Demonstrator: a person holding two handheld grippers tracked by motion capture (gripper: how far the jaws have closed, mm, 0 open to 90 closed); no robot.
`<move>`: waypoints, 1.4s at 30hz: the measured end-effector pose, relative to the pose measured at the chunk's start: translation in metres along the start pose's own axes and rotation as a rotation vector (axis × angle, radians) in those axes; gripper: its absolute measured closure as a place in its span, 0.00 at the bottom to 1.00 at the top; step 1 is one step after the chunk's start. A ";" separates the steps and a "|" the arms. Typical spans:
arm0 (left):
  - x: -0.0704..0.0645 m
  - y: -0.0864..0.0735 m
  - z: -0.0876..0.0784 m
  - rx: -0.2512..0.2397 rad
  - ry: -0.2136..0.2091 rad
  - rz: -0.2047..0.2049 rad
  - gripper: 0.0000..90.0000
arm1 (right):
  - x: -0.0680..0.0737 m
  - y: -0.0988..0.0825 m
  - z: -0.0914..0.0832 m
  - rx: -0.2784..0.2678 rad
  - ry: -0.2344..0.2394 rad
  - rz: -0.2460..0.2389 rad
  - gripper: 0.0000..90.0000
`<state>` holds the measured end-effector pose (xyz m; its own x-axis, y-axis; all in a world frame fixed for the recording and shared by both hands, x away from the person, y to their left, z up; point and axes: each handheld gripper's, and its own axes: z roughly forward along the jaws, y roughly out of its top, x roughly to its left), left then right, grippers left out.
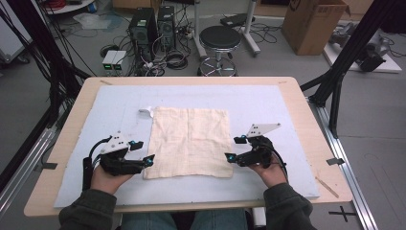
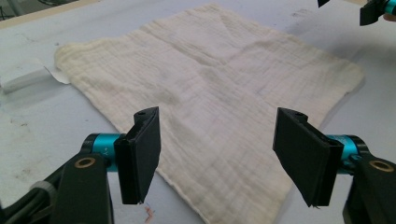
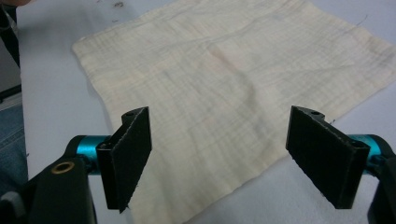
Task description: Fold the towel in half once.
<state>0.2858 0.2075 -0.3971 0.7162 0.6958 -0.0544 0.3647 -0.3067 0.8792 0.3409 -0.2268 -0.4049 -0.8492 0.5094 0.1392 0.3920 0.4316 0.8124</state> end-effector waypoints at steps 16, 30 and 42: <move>0.012 0.012 0.003 0.004 0.008 -0.006 0.35 | -0.011 0.018 0.005 0.015 -0.009 -0.013 0.22; 0.020 0.012 0.008 0.012 0.011 -0.021 0.36 | -0.016 0.032 0.010 0.042 -0.014 -0.035 0.22; 0.026 0.030 0.014 0.005 0.005 0.002 0.36 | -0.024 0.046 0.011 0.036 -0.022 -0.048 0.22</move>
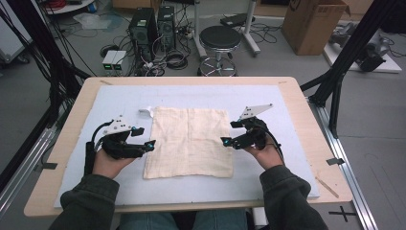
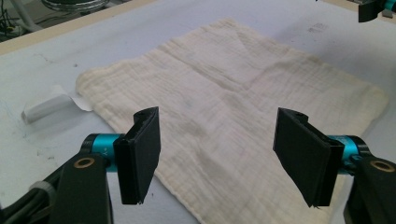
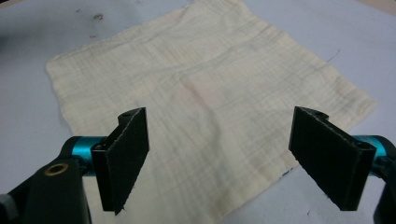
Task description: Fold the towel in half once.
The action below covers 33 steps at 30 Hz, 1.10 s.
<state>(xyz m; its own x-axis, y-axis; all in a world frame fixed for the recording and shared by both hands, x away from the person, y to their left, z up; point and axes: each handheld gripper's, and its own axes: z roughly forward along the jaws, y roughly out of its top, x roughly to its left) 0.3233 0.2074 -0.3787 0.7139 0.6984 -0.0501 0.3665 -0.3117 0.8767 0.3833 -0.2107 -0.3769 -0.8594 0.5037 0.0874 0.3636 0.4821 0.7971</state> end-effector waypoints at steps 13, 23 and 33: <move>0.012 0.003 0.007 0.029 -0.007 -0.031 0.37 | -0.015 0.013 0.002 -0.002 -0.007 0.006 0.22; 0.026 0.029 0.014 0.033 -0.013 -0.037 0.38 | -0.034 0.035 0.002 -0.003 -0.022 0.022 0.22; 0.051 0.044 0.023 0.044 -0.001 -0.075 0.38 | -0.058 0.051 0.004 -0.001 -0.033 0.061 0.22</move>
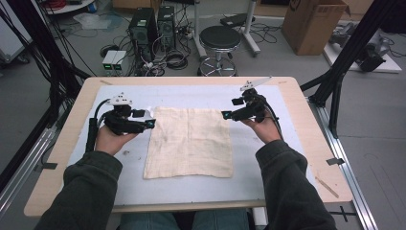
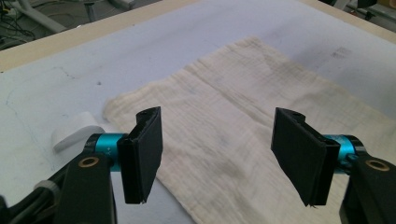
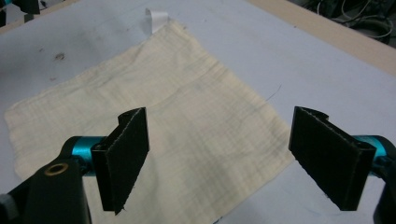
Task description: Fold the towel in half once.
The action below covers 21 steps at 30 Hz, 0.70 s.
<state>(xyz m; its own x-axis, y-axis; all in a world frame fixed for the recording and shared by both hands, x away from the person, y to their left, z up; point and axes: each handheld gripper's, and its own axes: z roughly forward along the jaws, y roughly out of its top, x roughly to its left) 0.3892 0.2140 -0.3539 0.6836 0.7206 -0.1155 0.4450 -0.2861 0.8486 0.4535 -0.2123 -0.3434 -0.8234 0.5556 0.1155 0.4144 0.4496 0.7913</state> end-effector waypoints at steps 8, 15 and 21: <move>0.015 0.025 0.007 -0.014 0.015 0.010 0.40 | -0.013 0.014 0.006 0.001 -0.019 0.021 0.22; 0.027 0.025 0.024 -0.006 0.010 -0.012 0.42 | -0.024 0.010 0.022 0.027 -0.024 0.044 0.24; 0.036 0.018 0.044 0.017 0.040 -0.015 0.44 | -0.032 0.005 0.037 0.062 -0.037 0.064 0.25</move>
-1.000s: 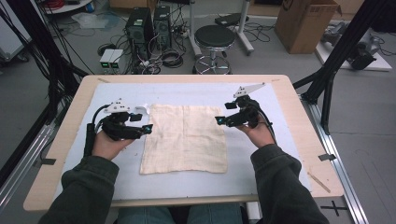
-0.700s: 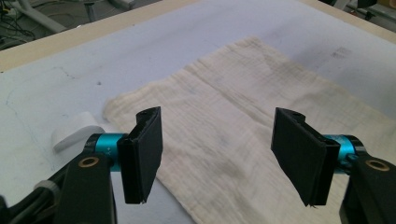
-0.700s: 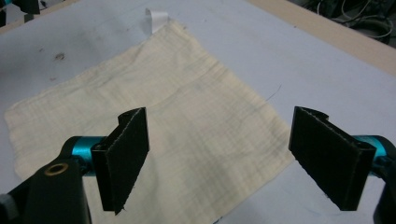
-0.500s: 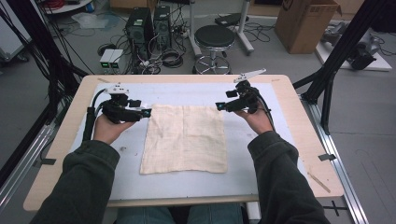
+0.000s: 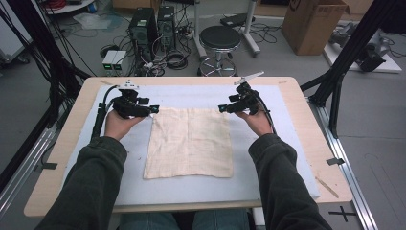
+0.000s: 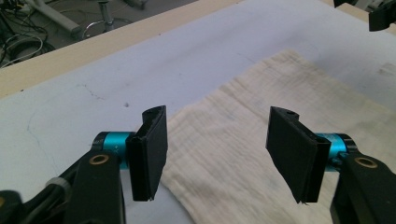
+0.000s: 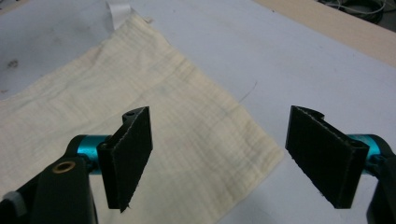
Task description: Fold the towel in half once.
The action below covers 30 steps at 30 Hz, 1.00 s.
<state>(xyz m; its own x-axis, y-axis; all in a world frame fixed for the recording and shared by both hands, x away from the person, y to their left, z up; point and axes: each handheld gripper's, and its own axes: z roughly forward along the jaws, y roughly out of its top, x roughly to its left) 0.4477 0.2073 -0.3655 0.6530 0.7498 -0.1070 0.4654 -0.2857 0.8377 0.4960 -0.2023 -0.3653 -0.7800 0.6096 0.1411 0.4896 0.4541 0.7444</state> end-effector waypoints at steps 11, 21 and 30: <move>0.021 -0.017 0.032 0.039 0.053 -0.072 0.48 | -0.017 -0.011 0.022 0.053 -0.015 0.070 0.28; 0.030 -0.028 0.048 0.064 0.076 -0.114 0.50 | -0.024 -0.018 0.036 0.092 -0.057 0.102 0.34; 0.032 -0.035 0.060 0.096 0.101 -0.130 0.51 | -0.028 -0.026 0.048 0.122 -0.093 0.117 0.40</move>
<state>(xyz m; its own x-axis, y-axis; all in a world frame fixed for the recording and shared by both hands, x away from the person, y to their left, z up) 0.4883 0.2051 -0.4305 0.5229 0.8386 -0.1525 0.5996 -0.2348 0.7651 0.5243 -0.2002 -0.4202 -0.6782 0.7179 0.1571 0.6231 0.4483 0.6409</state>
